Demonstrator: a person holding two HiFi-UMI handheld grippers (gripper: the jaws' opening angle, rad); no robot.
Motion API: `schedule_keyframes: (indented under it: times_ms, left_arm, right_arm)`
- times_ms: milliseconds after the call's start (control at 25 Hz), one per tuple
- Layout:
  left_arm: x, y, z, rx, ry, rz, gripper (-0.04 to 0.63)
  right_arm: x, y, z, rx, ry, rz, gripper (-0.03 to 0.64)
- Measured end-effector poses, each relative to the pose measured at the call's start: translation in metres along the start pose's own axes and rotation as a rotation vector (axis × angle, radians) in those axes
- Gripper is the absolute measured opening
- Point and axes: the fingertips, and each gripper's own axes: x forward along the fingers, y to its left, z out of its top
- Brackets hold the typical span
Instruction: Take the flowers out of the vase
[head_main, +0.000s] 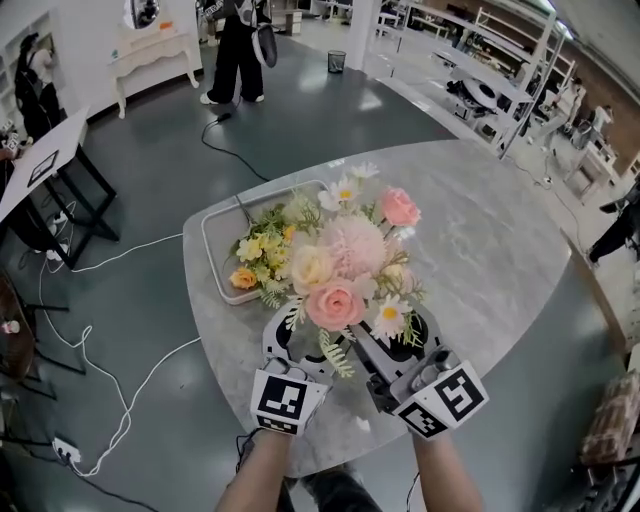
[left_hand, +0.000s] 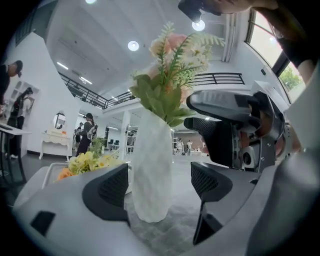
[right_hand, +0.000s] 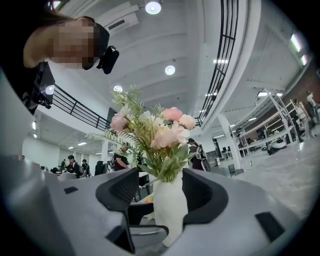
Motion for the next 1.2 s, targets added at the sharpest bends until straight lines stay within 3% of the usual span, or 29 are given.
schedule_keyframes:
  times_ms: [480,600,1000,1200]
  left_arm:
    - [0.018,0.008,-0.005,0.084,0.014,-0.064,0.380]
    - [0.017,0.013,-0.004,0.083,0.001,-0.055,0.307]
    - [0.020,0.006,-0.001,0.092,-0.018,-0.101,0.304]
    - [0.021,-0.001,-0.001,0.128,0.009,-0.118,0.304]
  right_arm:
    - [0.031,0.002,0.000,-0.048,-0.022,0.060,0.285]
    - [0.035,0.002,0.002,-0.036,-0.031,0.066,0.290]
    - [0.041,0.000,0.013,-0.068,-0.070,0.080,0.288]
    - [0.041,-0.003,0.020,-0.134,-0.075,0.065,0.269]
